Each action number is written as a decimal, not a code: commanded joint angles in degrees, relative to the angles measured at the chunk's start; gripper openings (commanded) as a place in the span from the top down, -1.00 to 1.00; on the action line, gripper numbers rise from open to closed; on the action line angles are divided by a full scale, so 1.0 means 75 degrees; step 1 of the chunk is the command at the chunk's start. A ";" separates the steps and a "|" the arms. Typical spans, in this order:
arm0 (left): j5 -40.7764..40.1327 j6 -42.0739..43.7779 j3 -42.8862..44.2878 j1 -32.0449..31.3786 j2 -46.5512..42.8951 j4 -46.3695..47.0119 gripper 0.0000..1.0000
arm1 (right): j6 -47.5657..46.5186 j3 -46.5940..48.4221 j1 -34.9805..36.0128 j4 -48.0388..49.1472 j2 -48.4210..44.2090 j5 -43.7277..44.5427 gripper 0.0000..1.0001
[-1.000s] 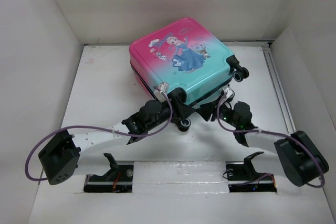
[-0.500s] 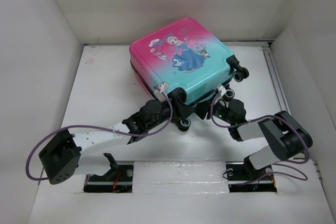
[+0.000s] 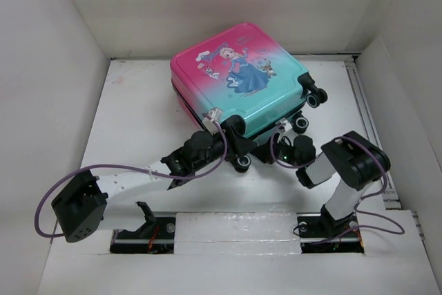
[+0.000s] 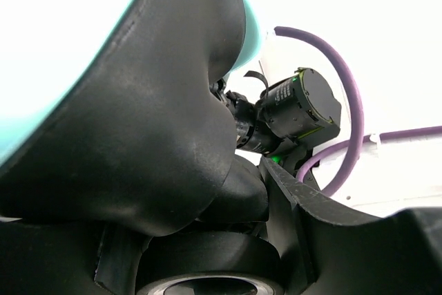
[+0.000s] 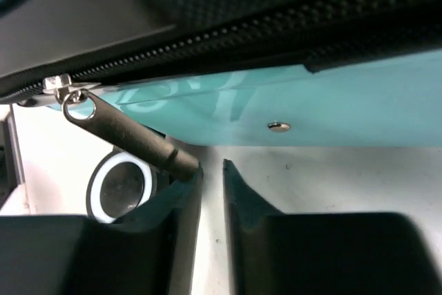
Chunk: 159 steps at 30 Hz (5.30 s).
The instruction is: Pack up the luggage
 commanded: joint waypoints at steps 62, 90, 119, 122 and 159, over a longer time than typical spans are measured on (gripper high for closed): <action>0.0998 -0.0152 0.1619 -0.0119 0.0513 0.2645 1.00 | -0.0071 -0.0498 0.3318 0.0201 -0.2435 0.3817 1.00; 0.1665 -0.1934 0.2381 -0.0752 0.1568 0.4591 1.00 | -0.2005 0.3532 0.6816 0.3748 0.2613 1.0186 1.00; -0.2918 0.1618 -0.0169 -0.0319 -0.3155 -0.2253 -0.05 | 0.1030 0.2630 0.9066 -0.6863 -0.4309 1.1192 -0.47; -0.1829 0.1524 -0.0792 -0.0319 -0.2851 -0.1728 0.00 | 0.1101 0.3132 0.8565 -0.8610 -0.5398 1.0750 -0.47; -0.1006 0.2988 0.1573 -0.1033 0.2845 0.0489 -0.13 | -0.1395 0.4390 0.1321 -1.3080 -0.7335 0.4924 -0.88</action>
